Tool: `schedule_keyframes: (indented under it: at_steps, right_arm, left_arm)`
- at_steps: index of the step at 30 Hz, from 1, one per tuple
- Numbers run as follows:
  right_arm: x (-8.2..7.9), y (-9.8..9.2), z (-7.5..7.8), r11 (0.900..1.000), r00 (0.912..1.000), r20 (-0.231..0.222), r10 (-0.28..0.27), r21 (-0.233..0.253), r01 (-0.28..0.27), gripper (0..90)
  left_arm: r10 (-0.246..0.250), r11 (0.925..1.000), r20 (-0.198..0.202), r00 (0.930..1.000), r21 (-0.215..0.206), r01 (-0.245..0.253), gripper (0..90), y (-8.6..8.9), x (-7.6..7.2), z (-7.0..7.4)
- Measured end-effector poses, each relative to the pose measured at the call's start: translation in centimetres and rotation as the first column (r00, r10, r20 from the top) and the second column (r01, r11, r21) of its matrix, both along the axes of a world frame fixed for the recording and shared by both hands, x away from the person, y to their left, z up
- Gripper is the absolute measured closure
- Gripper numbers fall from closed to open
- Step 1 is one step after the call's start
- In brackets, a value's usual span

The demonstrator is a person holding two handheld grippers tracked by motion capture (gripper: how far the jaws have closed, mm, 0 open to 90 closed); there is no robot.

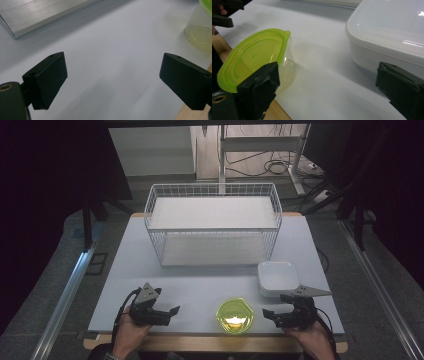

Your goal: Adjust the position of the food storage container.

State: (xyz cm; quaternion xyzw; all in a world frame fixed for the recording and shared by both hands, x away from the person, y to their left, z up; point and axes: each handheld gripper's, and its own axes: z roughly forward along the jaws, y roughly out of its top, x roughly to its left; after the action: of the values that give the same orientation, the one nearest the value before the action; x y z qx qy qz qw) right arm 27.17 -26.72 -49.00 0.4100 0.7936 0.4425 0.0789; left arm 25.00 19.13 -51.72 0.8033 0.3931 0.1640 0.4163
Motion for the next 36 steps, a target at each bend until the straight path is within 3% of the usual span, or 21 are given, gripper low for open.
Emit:
schedule_keyframes:
  at_steps: [3, 7, 14, 18, 24, 25, 27, 30, 32, 36]
  right_arm:
    - [-0.1, 0.1, 0.3, 1.000, 0.9995, 0.029, -0.010, -0.021, 0.011, 12.0]
    - [-0.1, 0.2, 0.4, 0.999, 0.9991, 0.033, -0.026, -0.041, 0.027, 17.9]
    - [0.0, 0.5, 0.2, 0.998, 0.9996, 0.004, 0.027, -0.055, -0.027, 24.9]
    - [-0.1, 0.7, 0.2, 0.996, 0.9988, 0.015, 0.047, -0.079, -0.046, 28.6]
    - [-0.2, 0.7, 0.3, 0.993, 0.9983, 0.021, 0.053, -0.104, -0.051, 36.0]
    - [-0.2, 0.6, 0.3, 0.993, 0.9981, 0.018, 0.059, -0.107, -0.057, 37.8]
    - [-0.2, 0.6, 0.3, 0.993, 0.9980, 0.018, 0.060, -0.106, -0.058, 38.0]
    - [-0.2, 0.7, 0.4, 0.992, 0.9978, 0.029, 0.060, -0.112, -0.056, 40.5]
    - [-0.3, 0.8, 0.4, 0.992, 0.9976, 0.039, 0.057, -0.115, -0.052, 42.1]
    - [-0.3, 0.9, 0.6, 0.992, 0.9969, 0.042, 0.067, -0.113, -0.062, 48.6]
  left_arm:
    - [-0.004, 0.9999, 0.006, 1.0000, 0.012, 0.003, 6.1, -0.2, -0.1, 0.1]
    - [-0.014, 0.9999, 0.003, 0.9999, -0.002, 0.014, 3.6, -0.4, -0.1, 0.1]
    - [-0.012, 0.9998, -0.004, 0.9999, -0.018, 0.012, 6.8, -0.4, 0.0, 0.1]
    - [-0.014, 0.9996, 0.010, 0.9999, -0.026, 0.014, 10.9, -0.4, -0.2, 0.3]
    - [-0.032, 0.9994, 0.037, 0.9988, -0.014, 0.033, 20.0, -0.8, -0.6, 0.7]
    - [-0.038, 0.9992, 0.040, 0.9984, -0.013, 0.039, 25.9, -0.8, -0.7, 0.8]
    - [-0.063, 0.9976, 0.048, 0.9969, -0.027, 0.064, 28.8, -1.0, -1.0, 1.1]
    - [-0.101, 0.9922, 0.040, 0.9940, -0.069, 0.104, 45.7, -1.4, -1.3, 1.4]
    - [-0.121, 0.9895, 0.039, 0.9919, -0.075, 0.123, 50.0, -1.8, -1.5, 1.6]
    - [-0.136, 0.9893, 0.031, 0.9902, -0.048, 0.138, 52.0, -2.4, -1.5, 1.3]
